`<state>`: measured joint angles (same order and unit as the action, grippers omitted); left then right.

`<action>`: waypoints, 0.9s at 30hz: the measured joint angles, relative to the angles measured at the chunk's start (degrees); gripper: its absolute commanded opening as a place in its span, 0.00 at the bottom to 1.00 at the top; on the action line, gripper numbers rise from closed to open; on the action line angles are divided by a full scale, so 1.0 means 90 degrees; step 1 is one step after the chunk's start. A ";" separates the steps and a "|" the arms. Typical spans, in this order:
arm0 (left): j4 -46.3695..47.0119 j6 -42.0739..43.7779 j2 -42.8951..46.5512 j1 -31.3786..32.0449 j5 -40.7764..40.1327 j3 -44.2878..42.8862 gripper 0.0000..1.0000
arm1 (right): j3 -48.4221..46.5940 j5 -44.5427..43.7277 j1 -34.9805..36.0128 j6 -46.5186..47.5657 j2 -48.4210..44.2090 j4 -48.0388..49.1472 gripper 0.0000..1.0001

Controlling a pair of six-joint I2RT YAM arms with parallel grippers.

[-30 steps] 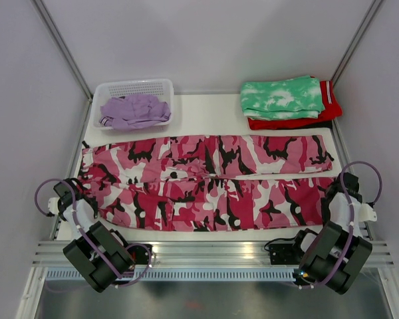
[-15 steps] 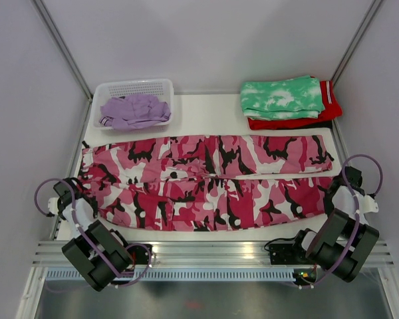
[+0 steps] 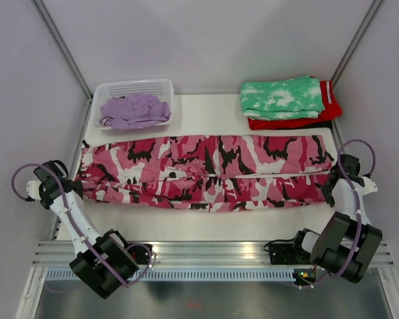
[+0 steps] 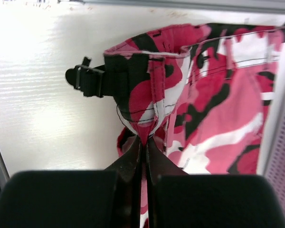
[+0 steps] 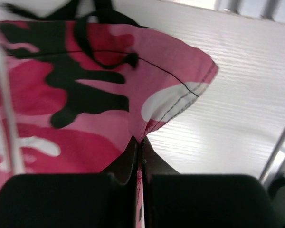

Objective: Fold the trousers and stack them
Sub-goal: Fold the trousers

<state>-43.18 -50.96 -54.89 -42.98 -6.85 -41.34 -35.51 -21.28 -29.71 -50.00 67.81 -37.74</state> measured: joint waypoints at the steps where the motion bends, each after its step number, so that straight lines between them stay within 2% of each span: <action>1: -0.0066 0.0017 0.0017 0.0002 -0.0005 -0.0155 0.02 | -0.0075 0.0041 0.0078 0.0075 -0.0053 0.0034 0.00; 9: -0.0719 0.0075 -0.0102 0.0041 0.0007 -0.0984 0.02 | -0.1379 0.0265 0.0869 0.1175 -0.0321 0.0391 0.00; 13: -0.0804 0.0073 -0.0236 0.0058 0.0265 -0.1433 0.02 | -0.2174 0.0469 0.1044 0.1647 -0.0046 0.0831 0.00; 20: -0.0797 0.0075 -0.0607 0.0347 0.0498 -0.2465 0.02 | -0.2657 0.1090 0.1088 0.1928 0.0845 0.1489 0.00; 27: -0.0695 0.0068 -0.1583 0.1671 -0.0352 -0.3327 0.02 | -0.2858 0.1224 0.1105 0.2113 0.1962 0.1880 0.00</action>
<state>-49.43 -50.35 -69.14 -27.94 -10.02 -71.29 -61.23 -10.26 -19.77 -30.98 85.47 -20.82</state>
